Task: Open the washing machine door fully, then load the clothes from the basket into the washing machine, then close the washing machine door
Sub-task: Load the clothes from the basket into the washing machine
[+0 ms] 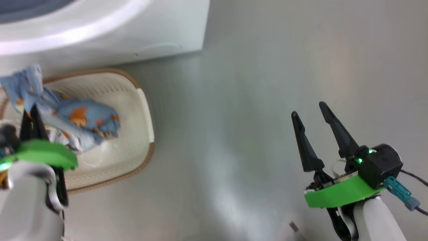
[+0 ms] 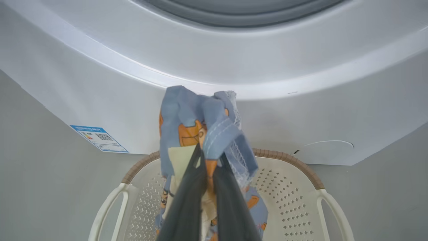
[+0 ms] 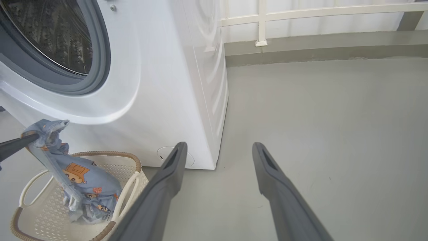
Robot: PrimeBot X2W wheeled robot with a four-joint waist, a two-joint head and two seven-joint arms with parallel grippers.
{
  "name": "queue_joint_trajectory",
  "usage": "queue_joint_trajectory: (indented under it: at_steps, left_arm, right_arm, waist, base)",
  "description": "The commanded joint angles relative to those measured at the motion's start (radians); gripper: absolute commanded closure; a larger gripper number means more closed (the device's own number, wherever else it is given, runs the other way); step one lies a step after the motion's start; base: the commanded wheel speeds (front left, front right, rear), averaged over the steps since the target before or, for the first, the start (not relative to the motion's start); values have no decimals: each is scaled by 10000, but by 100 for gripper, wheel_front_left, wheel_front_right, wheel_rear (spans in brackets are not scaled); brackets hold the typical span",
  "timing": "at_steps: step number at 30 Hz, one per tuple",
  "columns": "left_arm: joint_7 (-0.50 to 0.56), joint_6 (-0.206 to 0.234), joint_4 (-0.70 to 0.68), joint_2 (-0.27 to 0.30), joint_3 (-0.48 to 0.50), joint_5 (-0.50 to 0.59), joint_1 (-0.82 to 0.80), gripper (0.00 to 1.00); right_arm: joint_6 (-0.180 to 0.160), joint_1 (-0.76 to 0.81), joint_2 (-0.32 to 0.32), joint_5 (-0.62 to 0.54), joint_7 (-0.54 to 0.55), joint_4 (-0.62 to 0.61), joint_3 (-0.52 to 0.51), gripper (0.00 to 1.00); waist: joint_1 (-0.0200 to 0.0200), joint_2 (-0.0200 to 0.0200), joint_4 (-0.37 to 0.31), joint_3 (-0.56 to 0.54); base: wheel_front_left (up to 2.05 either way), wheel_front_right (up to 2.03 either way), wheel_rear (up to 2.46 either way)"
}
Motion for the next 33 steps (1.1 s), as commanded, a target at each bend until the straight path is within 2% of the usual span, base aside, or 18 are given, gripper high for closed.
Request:
queue_joint_trajectory:
  at_steps: [1,7,12,23,33]
  left_arm:
    - [-91,141,-504,336,413,179,438,100]
    - [-92,302,-2465,-37,741,641,2020,100]
    - [-92,340,-3584,-151,770,916,3121,100]
    - [242,415,-5219,58,408,1224,5041,100]
    - [874,669,-6495,162,75,1415,6186,100]
  right_arm:
    - [27,362,5,-109,34,-208,147,0]
    - [27,848,5,-217,265,-182,-73,0]
    - [27,1246,5,-283,478,-230,-147,0]
    - [27,2071,5,-284,922,-417,-191,0]
    - [27,2639,5,-268,1244,-803,-177,0]
  waist:
    - [0,-1,491,-945]
    - [0,-1,788,-2010]
    - [0,-1,964,-2847]
    - [0,-1,1129,-4436]
    - [0,-1,1211,-5223]
  base:
    - [0,0,0]
    - [0,0,0]
    - [0,0,0]
    - [0,0,0]
    - [0,0,0]
